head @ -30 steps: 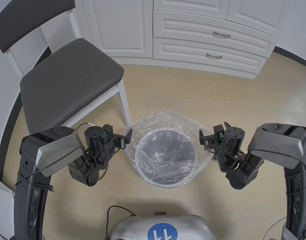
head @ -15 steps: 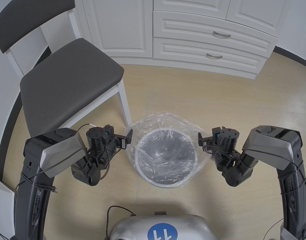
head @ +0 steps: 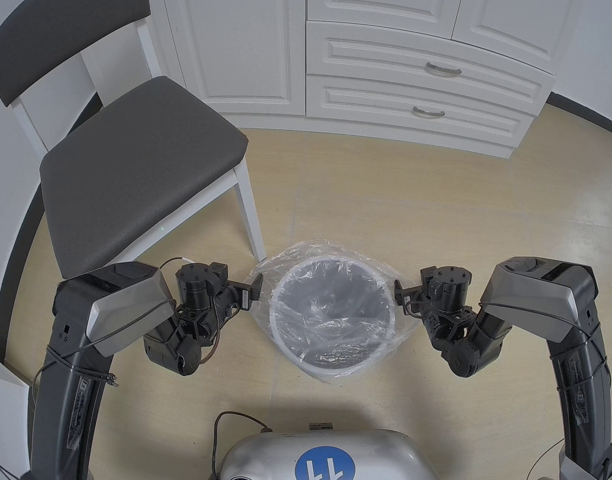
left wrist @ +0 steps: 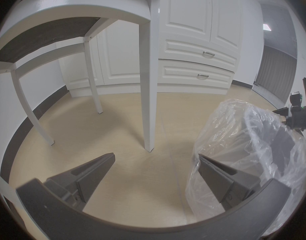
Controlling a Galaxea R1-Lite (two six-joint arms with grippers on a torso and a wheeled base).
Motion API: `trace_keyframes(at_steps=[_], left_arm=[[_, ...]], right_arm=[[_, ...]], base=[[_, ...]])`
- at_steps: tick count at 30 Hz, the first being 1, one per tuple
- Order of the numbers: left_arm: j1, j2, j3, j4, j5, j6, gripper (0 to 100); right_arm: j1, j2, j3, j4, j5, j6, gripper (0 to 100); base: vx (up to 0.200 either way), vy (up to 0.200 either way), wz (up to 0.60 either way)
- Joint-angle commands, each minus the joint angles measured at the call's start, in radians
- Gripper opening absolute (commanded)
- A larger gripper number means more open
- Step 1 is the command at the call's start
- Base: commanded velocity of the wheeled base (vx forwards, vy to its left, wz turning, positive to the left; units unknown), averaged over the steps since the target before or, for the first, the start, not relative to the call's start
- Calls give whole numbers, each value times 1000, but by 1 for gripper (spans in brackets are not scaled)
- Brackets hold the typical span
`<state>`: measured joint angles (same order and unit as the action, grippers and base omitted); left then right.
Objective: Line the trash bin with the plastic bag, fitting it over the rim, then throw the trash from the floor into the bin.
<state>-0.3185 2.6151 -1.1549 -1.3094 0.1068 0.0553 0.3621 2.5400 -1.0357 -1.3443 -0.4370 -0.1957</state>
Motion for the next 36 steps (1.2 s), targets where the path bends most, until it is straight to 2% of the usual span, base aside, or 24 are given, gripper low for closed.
trace_keyframes(at_steps=[1,6,14,19,27,36], left_arm=[[1,2,17,7,5,1,100],[3,-12,52,7,4,6,100],[-7,-170,211,-2,-13,17,100],[-13,-259,333,-2,-65,57,100],[-24,-227,368,4,-85,100,100],[-59,-99,354,1,-96,100,100]], right_arm=[[-3,3,5,8,0,-1,100],[-11,-14,19,7,0,-1,100],[6,-153,152,7,-2,-10,100],[28,-233,270,-1,-2,-63,100],[26,-218,352,13,15,-128,100],[32,-75,341,14,70,-134,100]], base=[[0,0,0],[0,0,0],[0,0,0],[0,0,0],[0,0,0],[0,0,0]])
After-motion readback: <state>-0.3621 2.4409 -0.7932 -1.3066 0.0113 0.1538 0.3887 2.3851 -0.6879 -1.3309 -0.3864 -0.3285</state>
